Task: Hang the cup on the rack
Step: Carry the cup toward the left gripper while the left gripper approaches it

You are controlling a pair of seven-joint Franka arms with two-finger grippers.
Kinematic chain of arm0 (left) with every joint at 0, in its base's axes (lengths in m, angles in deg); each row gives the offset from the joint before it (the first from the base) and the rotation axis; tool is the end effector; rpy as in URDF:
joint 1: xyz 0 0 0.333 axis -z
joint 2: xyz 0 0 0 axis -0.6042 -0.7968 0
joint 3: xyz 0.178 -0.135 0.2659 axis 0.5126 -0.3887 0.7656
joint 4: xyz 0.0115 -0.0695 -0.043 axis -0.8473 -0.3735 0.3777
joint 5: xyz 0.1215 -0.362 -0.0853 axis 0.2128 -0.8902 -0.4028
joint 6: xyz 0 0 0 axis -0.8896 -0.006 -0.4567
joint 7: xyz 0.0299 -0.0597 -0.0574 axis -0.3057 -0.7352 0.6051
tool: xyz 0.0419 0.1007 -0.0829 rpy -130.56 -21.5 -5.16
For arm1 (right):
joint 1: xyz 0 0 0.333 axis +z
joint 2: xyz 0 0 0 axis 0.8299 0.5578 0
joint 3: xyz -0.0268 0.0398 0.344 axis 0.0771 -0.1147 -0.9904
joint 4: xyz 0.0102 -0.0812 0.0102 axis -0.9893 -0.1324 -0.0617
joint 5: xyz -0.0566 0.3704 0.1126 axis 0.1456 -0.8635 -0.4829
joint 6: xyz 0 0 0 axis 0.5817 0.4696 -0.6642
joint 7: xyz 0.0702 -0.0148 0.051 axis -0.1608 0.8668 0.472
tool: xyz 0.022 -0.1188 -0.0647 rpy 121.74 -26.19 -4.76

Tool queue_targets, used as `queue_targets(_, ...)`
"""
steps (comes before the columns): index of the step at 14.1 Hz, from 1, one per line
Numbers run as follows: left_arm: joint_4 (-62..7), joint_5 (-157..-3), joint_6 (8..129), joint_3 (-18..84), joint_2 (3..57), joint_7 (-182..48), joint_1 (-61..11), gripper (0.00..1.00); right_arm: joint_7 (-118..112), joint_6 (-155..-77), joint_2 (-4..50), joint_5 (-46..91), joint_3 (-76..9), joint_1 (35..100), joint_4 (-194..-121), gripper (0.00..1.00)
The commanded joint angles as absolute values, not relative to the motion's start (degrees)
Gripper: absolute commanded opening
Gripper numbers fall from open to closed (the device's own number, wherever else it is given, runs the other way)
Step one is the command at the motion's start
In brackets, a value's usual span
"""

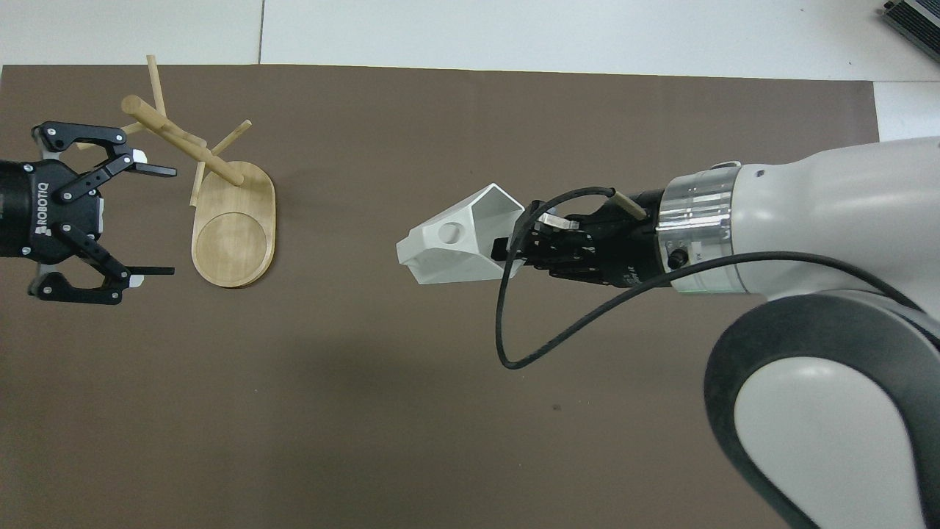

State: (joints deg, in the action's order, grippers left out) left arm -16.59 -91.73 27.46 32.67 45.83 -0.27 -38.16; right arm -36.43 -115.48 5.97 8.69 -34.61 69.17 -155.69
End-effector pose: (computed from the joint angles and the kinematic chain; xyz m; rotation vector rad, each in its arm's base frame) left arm 0.5296 -0.0988 0.6496 1.9192 1.7007 -0.4956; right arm 0.5280 0.2688 0.6168 -2.3228 0.3864 0.0448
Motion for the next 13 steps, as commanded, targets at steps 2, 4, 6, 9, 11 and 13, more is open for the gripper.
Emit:
queue_targets(2, -18.0, -93.6, 29.4, 30.5, 45.8, 9.2, -36.4, 1.0, -44.5, -127.2, 4.9, 6.3, -34.9, 75.2, -159.2, 0.0)
queue_targets(4, -18.0, -93.8, 32.2, 30.1, 45.1, 14.8, -34.7, 1.0, -45.7, -130.3, 5.7, 5.8, -34.9, 77.2, -159.2, 0.0)
queue_targets(6, -18.4, -93.9, 33.6, 30.0, 44.6, 18.0, -32.4, 1.0, -45.7, -133.7, 6.4, 2.1, -34.9, 78.8, -159.2, 0.0)
queue_targets(9, -18.6, -94.0, 35.3, 30.0, 44.3, 20.8, -30.1, 1.0, -45.9, -136.2, 7.5, 1.6, -34.9, 80.1, -159.2, 0.0)
queue_targets(11, -18.5, -94.0, 35.8, 30.0, 44.3, 22.3, -29.1, 1.0, -46.0, -136.4, 7.9, 1.6, -34.9, 81.1, -159.2, 0.0)
queue_targets(13, -18.8, -94.0, 36.9, 30.0, 44.3, 23.5, -27.6, 1.0, -46.0, -136.4, 7.8, 1.5, -34.9, 81.1, -159.2, 0.0)
